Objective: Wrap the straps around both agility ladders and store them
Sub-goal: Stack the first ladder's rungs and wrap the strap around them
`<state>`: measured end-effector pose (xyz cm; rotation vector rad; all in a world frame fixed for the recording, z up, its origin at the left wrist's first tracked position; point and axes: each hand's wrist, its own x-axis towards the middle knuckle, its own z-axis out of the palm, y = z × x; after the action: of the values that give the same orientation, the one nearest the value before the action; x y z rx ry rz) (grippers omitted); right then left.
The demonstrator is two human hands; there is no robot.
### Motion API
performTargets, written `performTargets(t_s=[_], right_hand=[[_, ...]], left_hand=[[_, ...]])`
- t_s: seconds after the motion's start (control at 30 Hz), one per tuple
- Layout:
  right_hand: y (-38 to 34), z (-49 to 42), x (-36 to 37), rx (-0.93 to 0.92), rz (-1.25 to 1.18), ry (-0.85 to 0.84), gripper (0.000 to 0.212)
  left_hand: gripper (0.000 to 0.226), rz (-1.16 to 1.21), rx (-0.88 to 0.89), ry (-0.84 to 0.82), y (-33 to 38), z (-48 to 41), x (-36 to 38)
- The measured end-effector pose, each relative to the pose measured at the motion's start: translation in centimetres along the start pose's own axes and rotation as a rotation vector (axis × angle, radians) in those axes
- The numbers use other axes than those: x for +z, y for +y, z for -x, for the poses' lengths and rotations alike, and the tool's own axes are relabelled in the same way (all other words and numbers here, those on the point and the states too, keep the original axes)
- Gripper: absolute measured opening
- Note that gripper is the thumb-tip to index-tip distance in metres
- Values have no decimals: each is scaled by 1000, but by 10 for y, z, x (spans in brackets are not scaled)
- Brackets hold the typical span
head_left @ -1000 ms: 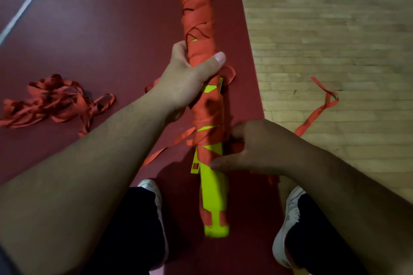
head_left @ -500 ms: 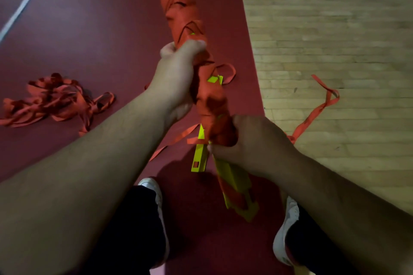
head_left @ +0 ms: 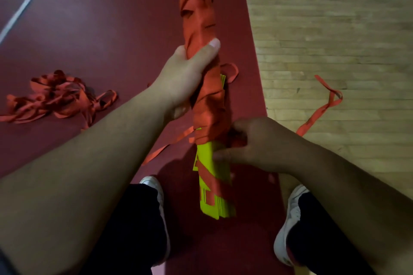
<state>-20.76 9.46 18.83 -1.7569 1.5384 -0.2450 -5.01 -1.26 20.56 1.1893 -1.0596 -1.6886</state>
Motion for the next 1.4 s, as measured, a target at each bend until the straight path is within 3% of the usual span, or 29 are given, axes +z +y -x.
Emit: performTargets(t_s=[0.07, 0.17, 0.33, 0.47, 0.57, 0.67, 0.77, 0.83, 0.97, 1.0, 1.13, 1.27, 1.4], right_hand=[[2, -1, 2, -24, 89, 3, 57], [0, 0, 2, -23, -20, -23, 72], [-10, 3, 2, -164, -155, 109, 53], [-12, 5, -6, -174, -310, 67, 34], [-7, 6, -12, -133, -358, -7, 40], [-9, 8, -10, -94, -372, -59, 44], [-13, 8, 1, -21, -237, -62, 56], [-15, 7, 1, -26, -233, -21, 47], [-18, 11, -6, -85, -490, -10, 37], [-20, 13, -5, -101, -508, -22, 36], [-25, 15, 6, -133, -539, -92, 22], [-26, 14, 6, -112, -473, -86, 14], [-28, 12, 5, -76, -354, -42, 32]], left_hand=[[48, 6, 0, -3, -3, -1, -2], [51, 2, -4, -58, -4, 1, -2], [24, 96, -44, -77, 2, 9, 3], [23, 259, -193, -172, 8, 10, -1], [41, 320, -156, -183, 10, 5, -7], [55, 200, -50, -53, 10, 0, -7], [66, 118, -3, 47, 5, -3, -4], [68, 202, -37, 2, 7, -3, -6], [75, 384, -61, -237, 8, 5, -9], [74, 406, -55, -274, 9, 9, -5], [33, 328, -53, -324, 12, 21, 9], [21, 259, -19, -249, 11, 16, 8], [28, 181, -29, -169, 10, 13, 5]])
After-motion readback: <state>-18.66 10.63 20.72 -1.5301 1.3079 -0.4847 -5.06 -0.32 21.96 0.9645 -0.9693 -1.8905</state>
